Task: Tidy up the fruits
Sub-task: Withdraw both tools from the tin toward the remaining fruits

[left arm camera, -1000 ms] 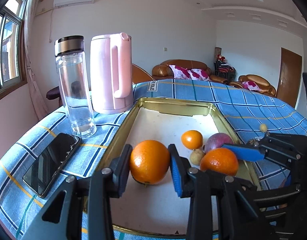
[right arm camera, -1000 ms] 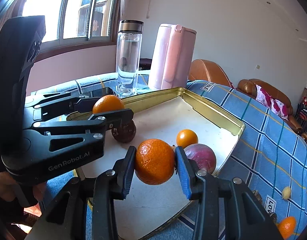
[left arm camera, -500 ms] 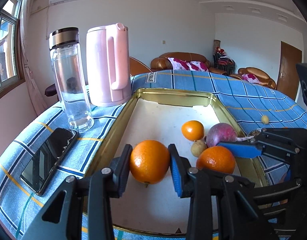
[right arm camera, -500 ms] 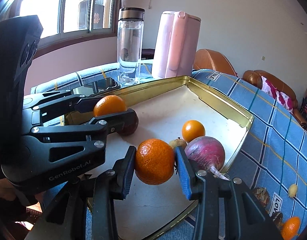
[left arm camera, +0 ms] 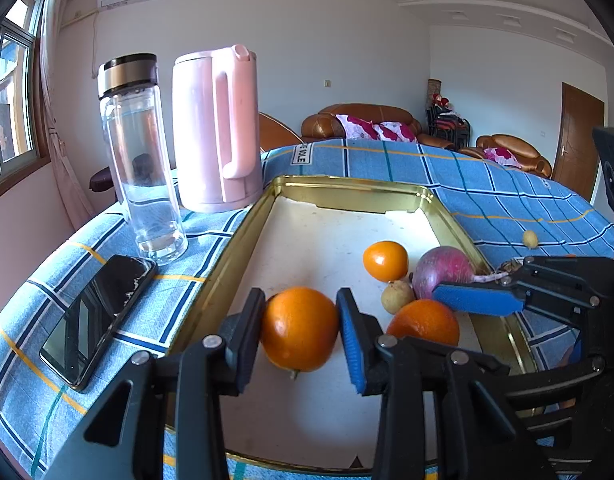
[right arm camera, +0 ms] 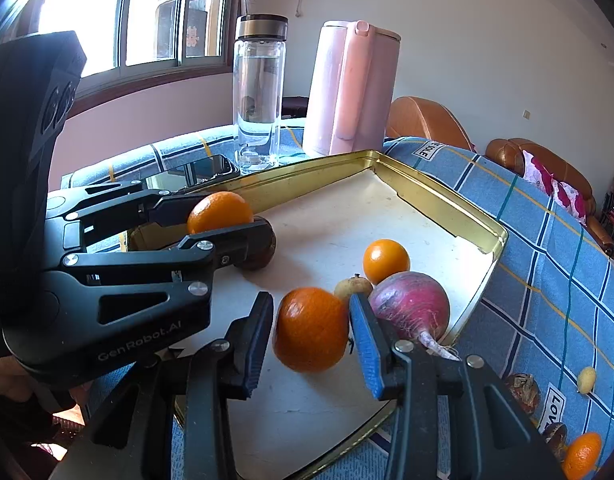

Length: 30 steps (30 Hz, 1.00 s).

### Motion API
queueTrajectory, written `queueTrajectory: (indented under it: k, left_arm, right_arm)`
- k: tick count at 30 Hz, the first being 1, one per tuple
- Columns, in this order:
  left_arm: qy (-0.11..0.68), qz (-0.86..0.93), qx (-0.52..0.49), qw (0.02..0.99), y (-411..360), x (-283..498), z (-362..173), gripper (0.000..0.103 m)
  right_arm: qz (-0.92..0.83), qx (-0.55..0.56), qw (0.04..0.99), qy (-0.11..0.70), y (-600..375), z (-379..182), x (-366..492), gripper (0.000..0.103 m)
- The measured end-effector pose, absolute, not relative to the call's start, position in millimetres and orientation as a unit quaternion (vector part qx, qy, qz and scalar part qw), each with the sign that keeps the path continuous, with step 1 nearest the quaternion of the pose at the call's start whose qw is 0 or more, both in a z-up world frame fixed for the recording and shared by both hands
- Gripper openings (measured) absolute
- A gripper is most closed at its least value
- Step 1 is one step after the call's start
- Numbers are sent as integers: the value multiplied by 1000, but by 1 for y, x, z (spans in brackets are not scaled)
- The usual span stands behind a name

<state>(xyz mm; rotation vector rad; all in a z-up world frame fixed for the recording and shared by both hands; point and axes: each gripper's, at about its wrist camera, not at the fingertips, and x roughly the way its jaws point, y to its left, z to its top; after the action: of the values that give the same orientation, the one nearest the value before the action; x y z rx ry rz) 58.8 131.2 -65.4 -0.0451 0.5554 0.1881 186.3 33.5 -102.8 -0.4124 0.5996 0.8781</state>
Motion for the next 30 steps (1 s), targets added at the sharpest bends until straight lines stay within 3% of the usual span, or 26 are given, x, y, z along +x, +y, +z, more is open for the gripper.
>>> queueTrajectory:
  k: [4, 6, 8, 9, 11, 16, 18, 30]
  left_arm:
    - [272, 90, -18, 958, 129, 59, -65, 40]
    - [270, 95, -17, 958, 128, 57, -63, 51]
    - [262, 99, -18, 960, 128, 55, -60, 64]
    - [257, 104, -19, 961, 128, 53, -58, 70]
    - [245, 106, -26, 963, 128, 49, -53, 77]
    - [207, 100, -38, 972, 122, 39, -33, 81]
    - [193, 98, -39, 976, 114, 36, -25, 90]
    - [187, -1, 5, 982, 15, 64, -12, 91]
  right_arm:
    - [413, -195, 843, 284, 33, -103, 186, 43]
    - [412, -195, 844, 283, 33, -103, 186, 45]
    - [406, -194, 848, 280, 32, -102, 186, 60]
    - [405, -192, 850, 277, 31, -101, 186, 63]
    - [403, -188, 857, 260, 26, -97, 182, 65]
    - [378, -193, 875, 233, 5, -92, 175, 65]
    - [363, -186, 884, 230, -11, -89, 178, 65]
    - [203, -132, 939, 244, -147, -71, 214, 65]
